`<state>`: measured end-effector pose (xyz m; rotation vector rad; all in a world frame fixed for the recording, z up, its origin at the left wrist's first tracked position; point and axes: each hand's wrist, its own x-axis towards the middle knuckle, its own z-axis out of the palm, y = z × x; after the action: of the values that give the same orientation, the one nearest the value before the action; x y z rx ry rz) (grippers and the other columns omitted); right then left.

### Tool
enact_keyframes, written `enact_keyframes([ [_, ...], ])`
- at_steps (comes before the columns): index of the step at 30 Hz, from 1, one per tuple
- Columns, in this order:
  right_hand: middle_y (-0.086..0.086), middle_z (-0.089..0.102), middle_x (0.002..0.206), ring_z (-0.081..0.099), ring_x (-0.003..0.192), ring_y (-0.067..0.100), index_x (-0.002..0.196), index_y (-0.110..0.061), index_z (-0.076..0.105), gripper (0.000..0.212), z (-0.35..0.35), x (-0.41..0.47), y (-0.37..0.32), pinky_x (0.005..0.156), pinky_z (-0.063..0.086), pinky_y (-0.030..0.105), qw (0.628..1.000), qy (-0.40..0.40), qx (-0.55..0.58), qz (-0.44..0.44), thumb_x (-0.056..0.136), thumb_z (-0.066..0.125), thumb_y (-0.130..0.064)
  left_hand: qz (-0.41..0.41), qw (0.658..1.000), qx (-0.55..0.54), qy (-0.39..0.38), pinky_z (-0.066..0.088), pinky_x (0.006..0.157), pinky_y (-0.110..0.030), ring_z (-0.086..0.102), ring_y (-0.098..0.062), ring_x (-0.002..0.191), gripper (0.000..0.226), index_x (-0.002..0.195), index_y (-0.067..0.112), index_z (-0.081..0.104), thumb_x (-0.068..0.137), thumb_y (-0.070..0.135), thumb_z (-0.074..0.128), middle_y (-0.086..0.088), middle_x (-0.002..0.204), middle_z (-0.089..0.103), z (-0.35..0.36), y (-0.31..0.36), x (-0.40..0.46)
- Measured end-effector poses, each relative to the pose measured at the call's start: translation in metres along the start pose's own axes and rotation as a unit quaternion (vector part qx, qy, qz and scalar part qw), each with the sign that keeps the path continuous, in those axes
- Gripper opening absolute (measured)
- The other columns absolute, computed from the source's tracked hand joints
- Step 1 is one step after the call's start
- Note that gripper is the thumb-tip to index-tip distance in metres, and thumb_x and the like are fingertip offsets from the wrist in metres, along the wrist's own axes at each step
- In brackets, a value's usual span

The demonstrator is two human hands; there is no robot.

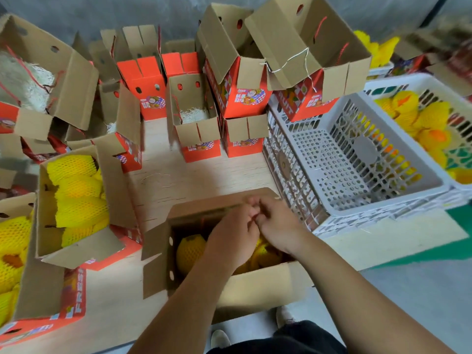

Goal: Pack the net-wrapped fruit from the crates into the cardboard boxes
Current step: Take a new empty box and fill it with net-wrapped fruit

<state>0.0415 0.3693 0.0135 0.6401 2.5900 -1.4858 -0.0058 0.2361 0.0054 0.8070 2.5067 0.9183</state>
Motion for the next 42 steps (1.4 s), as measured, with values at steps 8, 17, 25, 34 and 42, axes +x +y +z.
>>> enact_keyframes([
  [8, -0.007, 0.072, 0.103, 0.067, 0.095, 0.001, 0.114, -0.030, 0.065, 0.048, -0.160, 0.014, 0.055, 0.084, 0.051, 0.019, 0.973, 0.198, 0.105, -0.053, 0.091, 0.046, 0.006, 0.141, 0.986, -0.077, 0.035, 0.044, 0.080, -0.017, 0.060, -0.004, 0.106, 0.027, 0.128, 0.026, 0.060, 0.104, 0.020, 0.050, 0.010, 0.123, 0.067, 0.072, 0.140, 0.106],
  [17, -0.010, 0.073, 0.094, 0.066, 0.075, 0.003, 0.104, -0.037, 0.064, 0.029, -0.387, 0.057, 0.219, 0.064, 0.049, 0.019, 0.948, 0.306, 0.088, -0.011, 0.096, 0.058, -0.010, 0.200, 0.979, -0.048, 0.001, 0.053, 0.080, -0.038, 0.068, -0.020, 0.098, 0.021, 0.116, 0.024, 0.072, 0.099, 0.020, 0.061, 0.001, 0.105, 0.073, 0.222, 0.313, 0.258],
  [25, 0.011, 0.032, 0.156, 0.028, 0.143, 0.040, 0.152, -0.016, 0.030, 0.074, -0.514, 0.159, 0.332, 0.114, 0.034, 0.051, 0.926, 0.193, -0.269, 0.181, 0.091, 0.069, -0.032, 0.211, 0.939, 0.261, -0.069, 0.046, 0.089, -0.042, 0.066, -0.019, 0.084, 0.021, 0.105, 0.032, 0.069, 0.100, 0.040, 0.051, 0.006, 0.089, 0.072, 0.276, 0.355, 0.369],
  [34, 0.013, 0.026, 0.150, 0.037, 0.130, 0.032, 0.155, -0.009, 0.016, 0.083, -0.513, 0.209, 0.384, 0.105, 0.040, 0.041, 0.849, 0.205, -0.436, 0.217, 0.090, 0.067, -0.017, 0.137, 0.900, 0.403, -0.092, 0.041, 0.090, -0.041, 0.054, -0.017, 0.074, 0.031, 0.094, 0.032, 0.068, 0.099, 0.051, 0.044, 0.009, 0.072, 0.061, 0.288, 0.358, 0.377],
  [42, 0.006, 0.044, 0.139, 0.048, 0.125, 0.033, 0.144, -0.025, 0.021, 0.099, -0.528, 0.201, 0.363, 0.099, 0.048, 0.047, 0.914, 0.266, -0.249, 0.178, 0.070, 0.083, -0.050, 0.131, 0.920, 0.360, -0.081, 0.038, 0.102, -0.041, 0.062, -0.017, 0.108, 0.067, 0.144, 0.035, 0.048, 0.093, 0.076, 0.038, 0.013, 0.113, 0.071, 0.289, 0.356, 0.381],
])
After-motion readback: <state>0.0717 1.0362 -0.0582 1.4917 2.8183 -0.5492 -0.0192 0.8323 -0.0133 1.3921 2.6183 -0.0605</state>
